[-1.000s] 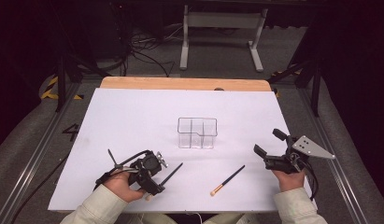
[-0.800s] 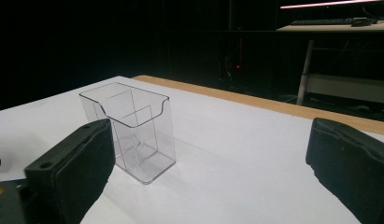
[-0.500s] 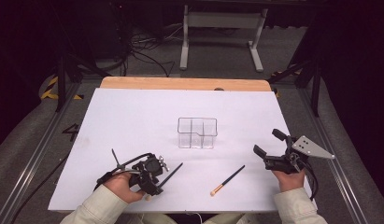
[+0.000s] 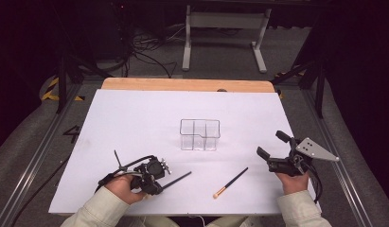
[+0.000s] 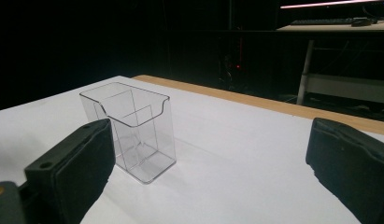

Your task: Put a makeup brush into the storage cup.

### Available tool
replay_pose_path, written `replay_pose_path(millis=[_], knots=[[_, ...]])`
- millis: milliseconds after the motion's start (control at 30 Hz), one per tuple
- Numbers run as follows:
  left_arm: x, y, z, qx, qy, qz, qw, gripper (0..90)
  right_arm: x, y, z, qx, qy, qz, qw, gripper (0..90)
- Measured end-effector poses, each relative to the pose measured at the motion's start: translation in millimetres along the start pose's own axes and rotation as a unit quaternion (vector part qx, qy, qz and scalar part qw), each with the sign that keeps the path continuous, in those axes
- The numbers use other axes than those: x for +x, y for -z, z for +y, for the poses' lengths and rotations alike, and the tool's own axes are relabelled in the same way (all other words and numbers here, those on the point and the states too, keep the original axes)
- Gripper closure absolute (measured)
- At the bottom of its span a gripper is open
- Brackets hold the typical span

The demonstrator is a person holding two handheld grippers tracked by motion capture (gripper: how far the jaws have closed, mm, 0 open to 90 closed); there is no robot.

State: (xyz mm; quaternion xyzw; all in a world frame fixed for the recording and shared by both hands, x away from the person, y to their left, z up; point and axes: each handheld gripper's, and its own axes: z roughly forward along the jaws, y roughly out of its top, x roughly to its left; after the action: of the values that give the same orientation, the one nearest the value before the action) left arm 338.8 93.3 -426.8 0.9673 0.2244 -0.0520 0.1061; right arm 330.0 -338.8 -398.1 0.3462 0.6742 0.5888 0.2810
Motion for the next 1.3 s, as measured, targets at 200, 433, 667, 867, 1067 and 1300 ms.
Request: replay_pose_path(millis=[200, 433, 667, 867, 1067, 1300], knots=[[1.4, 0.3, 0.4, 0.002, 0.001, -0.006, 1.0, 82.7, 0.4, -1.2, -0.3, 0.003, 0.003, 0.003, 1.0, 2.1], [4.4, 1.7, 1.4, -0.005, -0.004, -0.015, 0.9999, 82.9, 2.0, -2.3, 0.9, 0.007, 0.009, 0.007, 0.9999, 1.7], [4.8, 11.4, 1.8, -0.022, -0.019, -0.022, 0.9993, 83.1, 4.8, -1.4, 8.4, -0.004, -0.008, 0.033, 0.9994, 1.0], [1.8, 24.6, 8.6, -0.034, -0.046, -0.016, 0.9983, 83.1, 10.5, -4.5, 13.8, 0.008, 0.006, 0.07, 0.9975, 5.6], [0.0, 35.7, 16.8, -0.036, -0.055, -0.012, 0.9978, 83.1, 19.3, -6.8, 21.7, 0.033, 0.042, 0.097, 0.9939, 15.5], [-6.2, 45.7, 30.0, -0.04, -0.076, -0.012, 0.9962, 83.1, 27.7, -13.7, 30.7, 0.054, 0.058, 0.136, 0.9875, 22.7]])
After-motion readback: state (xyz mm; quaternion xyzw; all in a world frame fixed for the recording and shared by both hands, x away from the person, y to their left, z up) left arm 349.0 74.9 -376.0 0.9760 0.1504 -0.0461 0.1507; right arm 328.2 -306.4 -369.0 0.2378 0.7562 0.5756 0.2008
